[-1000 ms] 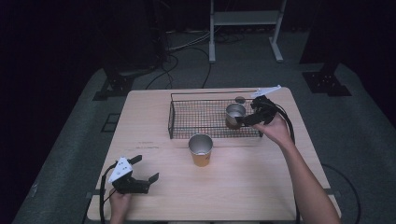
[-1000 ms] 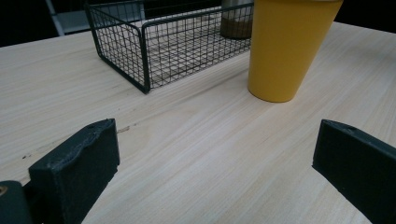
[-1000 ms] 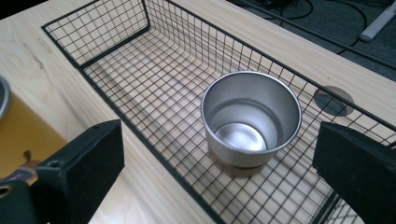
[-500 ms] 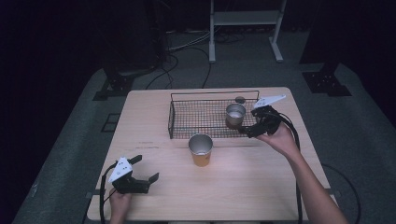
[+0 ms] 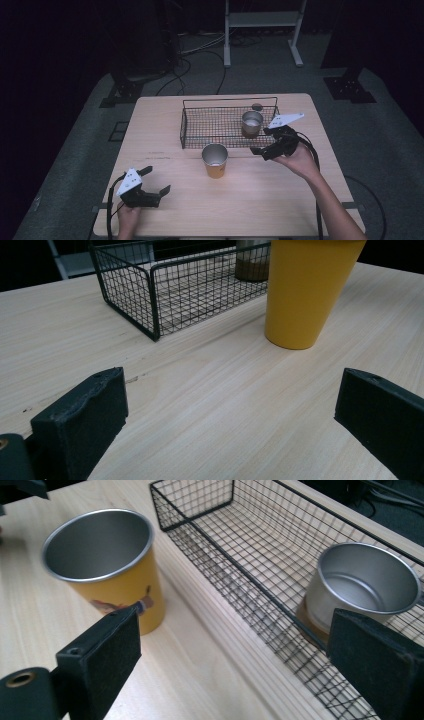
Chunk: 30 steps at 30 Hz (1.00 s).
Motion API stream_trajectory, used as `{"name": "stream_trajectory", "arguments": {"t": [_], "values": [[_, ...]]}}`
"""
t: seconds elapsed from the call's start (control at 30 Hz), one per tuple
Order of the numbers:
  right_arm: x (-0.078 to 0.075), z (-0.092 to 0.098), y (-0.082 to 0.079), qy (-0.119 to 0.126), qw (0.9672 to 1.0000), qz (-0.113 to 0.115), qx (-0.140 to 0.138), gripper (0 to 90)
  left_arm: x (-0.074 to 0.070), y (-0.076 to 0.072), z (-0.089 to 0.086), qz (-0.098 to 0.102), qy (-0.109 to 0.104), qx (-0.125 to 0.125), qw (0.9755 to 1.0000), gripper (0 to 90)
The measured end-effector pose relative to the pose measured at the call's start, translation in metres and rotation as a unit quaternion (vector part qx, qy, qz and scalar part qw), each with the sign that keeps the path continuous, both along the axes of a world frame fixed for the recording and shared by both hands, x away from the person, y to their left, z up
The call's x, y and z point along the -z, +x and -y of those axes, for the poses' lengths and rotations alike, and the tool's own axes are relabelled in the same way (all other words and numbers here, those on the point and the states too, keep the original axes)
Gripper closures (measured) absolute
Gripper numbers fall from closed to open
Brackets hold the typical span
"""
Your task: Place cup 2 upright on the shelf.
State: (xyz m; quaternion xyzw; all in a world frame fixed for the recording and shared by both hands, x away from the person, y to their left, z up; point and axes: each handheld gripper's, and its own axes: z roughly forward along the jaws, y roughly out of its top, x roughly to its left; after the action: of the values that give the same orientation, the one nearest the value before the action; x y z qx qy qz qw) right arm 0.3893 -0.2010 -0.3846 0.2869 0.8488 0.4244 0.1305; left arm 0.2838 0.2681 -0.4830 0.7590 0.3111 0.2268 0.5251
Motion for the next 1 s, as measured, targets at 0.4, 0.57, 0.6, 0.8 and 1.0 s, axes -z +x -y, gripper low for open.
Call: {"name": "stream_trajectory", "arguments": {"t": [0.4, 0.57, 0.6, 0.8, 1.0], "values": [[0.01, -0.006, -0.023, 0.008, 0.9997, -0.004, -0.024, 7.2, 0.0, 0.0, 0.001, 0.0, 0.002, -0.002, 1.0, 0.0], [0.011, -0.011, -0.03, 0.006, 0.9996, 0.0, -0.029, 7.1, 0.0, 0.0, 0.001, 0.001, 0.002, -0.001, 1.0, 0.0], [0.012, -0.012, -0.031, 0.005, 0.9996, 0.0, -0.029, 7.1, 0.0, 0.0, 0.001, 0.002, 0.002, -0.001, 1.0, 0.0], [0.013, -0.016, -0.036, 0.01, 0.9994, -0.002, -0.032, 7.1, 0.0, 0.0, 0.002, 0.001, 0.001, -0.001, 1.0, 0.0], [0.015, -0.022, -0.041, 0.015, 0.9991, 0.0, -0.04, 7.1, 0.0, 0.0, 0.001, 0.001, 0.004, 0.0, 1.0, 0.0]]}}
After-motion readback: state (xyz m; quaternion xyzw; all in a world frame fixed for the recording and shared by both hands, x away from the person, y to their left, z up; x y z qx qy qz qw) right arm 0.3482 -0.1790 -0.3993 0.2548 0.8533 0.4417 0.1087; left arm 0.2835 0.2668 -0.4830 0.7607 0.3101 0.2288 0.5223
